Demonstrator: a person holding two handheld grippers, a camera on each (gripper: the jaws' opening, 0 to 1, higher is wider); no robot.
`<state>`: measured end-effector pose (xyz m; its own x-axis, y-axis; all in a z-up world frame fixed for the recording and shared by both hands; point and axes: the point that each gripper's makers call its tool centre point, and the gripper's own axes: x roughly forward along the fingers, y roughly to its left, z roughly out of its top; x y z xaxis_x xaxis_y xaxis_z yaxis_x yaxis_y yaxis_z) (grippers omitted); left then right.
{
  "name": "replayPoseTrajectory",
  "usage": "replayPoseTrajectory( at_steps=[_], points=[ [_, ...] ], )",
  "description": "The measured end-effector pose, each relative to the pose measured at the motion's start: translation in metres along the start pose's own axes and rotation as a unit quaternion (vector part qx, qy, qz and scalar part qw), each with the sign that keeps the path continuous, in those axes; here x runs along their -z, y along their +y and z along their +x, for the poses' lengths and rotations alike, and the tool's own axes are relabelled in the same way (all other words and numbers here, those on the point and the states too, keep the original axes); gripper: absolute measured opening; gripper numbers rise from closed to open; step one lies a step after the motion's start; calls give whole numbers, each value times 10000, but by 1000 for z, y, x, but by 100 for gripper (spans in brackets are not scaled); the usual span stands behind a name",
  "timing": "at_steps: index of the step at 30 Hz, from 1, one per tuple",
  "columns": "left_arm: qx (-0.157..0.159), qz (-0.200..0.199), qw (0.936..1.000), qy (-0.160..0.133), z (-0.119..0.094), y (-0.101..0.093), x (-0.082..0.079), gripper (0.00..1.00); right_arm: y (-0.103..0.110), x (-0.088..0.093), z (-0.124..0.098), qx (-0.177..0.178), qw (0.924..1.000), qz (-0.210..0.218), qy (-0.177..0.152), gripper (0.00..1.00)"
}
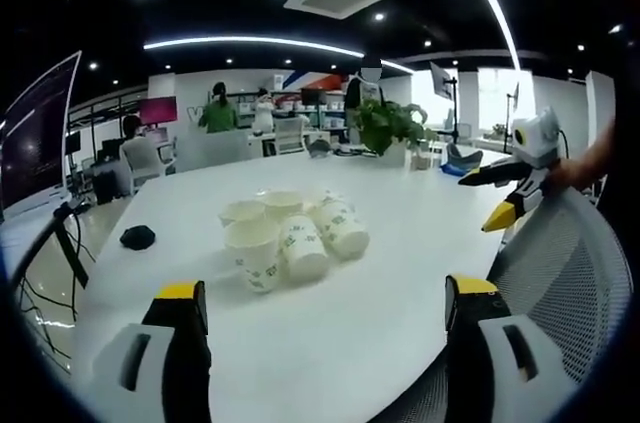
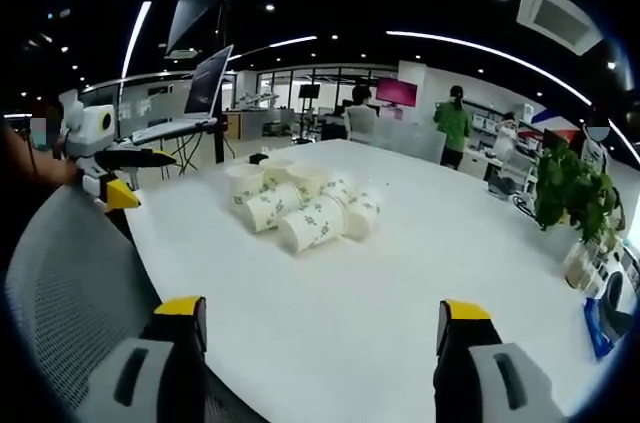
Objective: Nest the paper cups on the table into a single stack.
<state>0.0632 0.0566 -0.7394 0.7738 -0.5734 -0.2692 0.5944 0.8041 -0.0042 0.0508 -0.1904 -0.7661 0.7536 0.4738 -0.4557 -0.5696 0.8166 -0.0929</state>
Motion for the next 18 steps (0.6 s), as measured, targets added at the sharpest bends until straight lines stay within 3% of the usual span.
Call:
replayPoseTrajectory(
  at_steps=[3,4,5,7,13,18],
  points=[
    [-55,-47,10000,21,-1,1,1,99,0,0,1,6,10000,7,9,98],
    [-131,-81,9999,-5,-1,4,1,99,4,10,2,-96,9995,-50,283,98],
    [-148,-116,9998,-17,-1,6,0,99,4,10,2,-59,9995,-96,282,97],
    [-119,-237,9996,20,0,6,2,99,-2,-1,1,71,9999,-83,-14,96],
    [-33,-24,9996,292,2,1,11,98,-3,4,1,106,9999,-63,122,97],
    [-49,224,9995,229,-1,4,8,97,5,1,3,-28,9998,-163,109,97]
  ],
)
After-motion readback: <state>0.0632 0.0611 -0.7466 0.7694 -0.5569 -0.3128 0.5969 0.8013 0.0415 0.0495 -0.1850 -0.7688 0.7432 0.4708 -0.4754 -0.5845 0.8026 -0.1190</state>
